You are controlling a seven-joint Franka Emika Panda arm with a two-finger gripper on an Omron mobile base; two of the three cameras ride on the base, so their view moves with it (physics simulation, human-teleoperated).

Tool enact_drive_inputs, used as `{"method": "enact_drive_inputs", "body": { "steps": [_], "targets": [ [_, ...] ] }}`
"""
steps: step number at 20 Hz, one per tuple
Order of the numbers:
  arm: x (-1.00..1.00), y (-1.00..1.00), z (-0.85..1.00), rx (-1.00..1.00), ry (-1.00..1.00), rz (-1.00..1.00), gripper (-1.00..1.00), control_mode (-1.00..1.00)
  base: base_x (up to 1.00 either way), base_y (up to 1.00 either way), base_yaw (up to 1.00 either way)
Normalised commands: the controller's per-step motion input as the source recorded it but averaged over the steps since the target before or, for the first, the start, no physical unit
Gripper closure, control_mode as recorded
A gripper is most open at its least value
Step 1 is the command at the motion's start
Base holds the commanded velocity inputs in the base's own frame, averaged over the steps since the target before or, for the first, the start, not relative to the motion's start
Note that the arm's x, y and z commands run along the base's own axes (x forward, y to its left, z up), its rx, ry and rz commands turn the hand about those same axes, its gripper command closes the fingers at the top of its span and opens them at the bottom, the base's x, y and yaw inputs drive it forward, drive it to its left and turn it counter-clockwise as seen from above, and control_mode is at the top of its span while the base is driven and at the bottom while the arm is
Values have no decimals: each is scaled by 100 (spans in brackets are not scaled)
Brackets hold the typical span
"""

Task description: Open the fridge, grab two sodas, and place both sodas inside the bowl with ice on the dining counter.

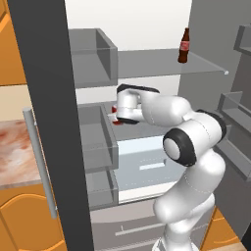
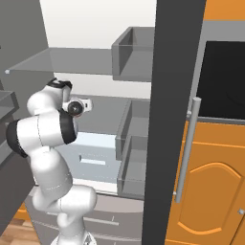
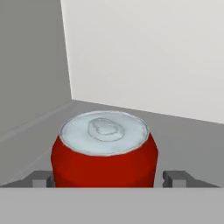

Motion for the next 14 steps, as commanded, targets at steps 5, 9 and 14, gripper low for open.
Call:
{"method": "enact_drive_inputs", "body": {
  "steps": [5,9,14],
  "targets": [
    [12,10,-16,0,3,2,100,-100,0,0,0],
    [-7,6,-4,-3,-1,0,100,-100,0,0,0],
    [-25,0,0,0,-5,0,100,-100,0,0,0]
  ]
}}
